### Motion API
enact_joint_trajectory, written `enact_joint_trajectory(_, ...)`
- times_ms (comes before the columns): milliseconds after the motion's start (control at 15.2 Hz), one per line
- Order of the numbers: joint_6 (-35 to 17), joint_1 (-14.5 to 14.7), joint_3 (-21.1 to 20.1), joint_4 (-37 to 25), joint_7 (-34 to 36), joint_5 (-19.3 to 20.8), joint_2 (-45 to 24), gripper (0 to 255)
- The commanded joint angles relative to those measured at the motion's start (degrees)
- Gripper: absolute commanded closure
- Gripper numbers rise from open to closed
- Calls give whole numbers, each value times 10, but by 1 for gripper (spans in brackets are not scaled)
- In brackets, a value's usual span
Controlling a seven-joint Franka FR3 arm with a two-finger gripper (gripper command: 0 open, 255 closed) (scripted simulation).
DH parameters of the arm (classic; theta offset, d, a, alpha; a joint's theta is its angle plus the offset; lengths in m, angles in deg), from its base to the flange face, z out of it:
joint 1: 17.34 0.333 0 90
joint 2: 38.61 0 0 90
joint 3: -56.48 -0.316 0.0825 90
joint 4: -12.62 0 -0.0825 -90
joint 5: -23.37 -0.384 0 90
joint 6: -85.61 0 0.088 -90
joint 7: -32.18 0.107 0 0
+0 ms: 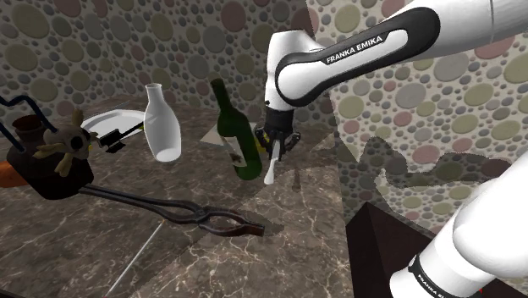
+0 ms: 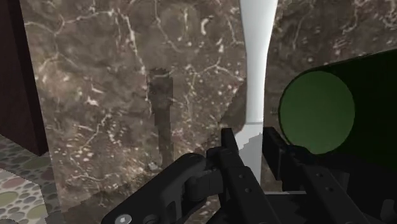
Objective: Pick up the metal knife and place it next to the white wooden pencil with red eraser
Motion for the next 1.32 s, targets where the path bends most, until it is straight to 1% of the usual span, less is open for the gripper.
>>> enact_joint_trajectory(0, 4, 13, -17, -9, 31, -1, -4, 255)
enact_joint_trajectory(462, 10, 58, -75, -52, 139, 8, -42, 255)
enact_joint_trajectory(858, 22, 101, -120, -117, 243, 40, -103, 255)
enact_joint_trajectory(1254, -21, 104, -119, -92, 253, 53, -124, 255)
